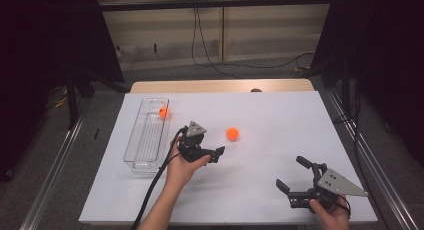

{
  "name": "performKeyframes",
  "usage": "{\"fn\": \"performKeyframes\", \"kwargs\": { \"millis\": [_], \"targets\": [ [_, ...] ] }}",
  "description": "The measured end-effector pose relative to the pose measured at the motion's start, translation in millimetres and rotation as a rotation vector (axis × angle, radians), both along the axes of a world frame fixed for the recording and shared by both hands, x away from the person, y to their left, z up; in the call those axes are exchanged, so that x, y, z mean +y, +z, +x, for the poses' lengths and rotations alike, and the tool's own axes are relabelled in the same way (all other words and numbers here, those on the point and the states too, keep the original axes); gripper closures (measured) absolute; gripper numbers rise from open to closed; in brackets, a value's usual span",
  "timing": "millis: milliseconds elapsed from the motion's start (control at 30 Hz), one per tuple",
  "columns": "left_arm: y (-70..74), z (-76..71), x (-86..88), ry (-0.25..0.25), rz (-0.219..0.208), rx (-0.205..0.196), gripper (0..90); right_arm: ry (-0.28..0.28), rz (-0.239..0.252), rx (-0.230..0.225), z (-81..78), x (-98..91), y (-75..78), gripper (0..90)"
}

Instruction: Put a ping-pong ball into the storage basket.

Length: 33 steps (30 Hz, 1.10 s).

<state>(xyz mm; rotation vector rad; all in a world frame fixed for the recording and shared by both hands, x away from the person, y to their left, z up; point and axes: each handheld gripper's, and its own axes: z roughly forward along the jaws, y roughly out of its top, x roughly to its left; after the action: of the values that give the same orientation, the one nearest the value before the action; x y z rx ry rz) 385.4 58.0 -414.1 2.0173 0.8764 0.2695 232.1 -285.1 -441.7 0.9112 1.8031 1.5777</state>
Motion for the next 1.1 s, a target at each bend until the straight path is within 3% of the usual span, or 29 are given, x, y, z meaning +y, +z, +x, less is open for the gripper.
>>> {"fn": "performKeyframes", "kwargs": {
  "millis": [1100],
  "targets": [
    [-12.7,8.8,-17.4,-0.005,0.015,-0.003,9.0,-0.008,0.001,-0.003,0.5,-0.8,-0.1,1.2]
  ]
}}
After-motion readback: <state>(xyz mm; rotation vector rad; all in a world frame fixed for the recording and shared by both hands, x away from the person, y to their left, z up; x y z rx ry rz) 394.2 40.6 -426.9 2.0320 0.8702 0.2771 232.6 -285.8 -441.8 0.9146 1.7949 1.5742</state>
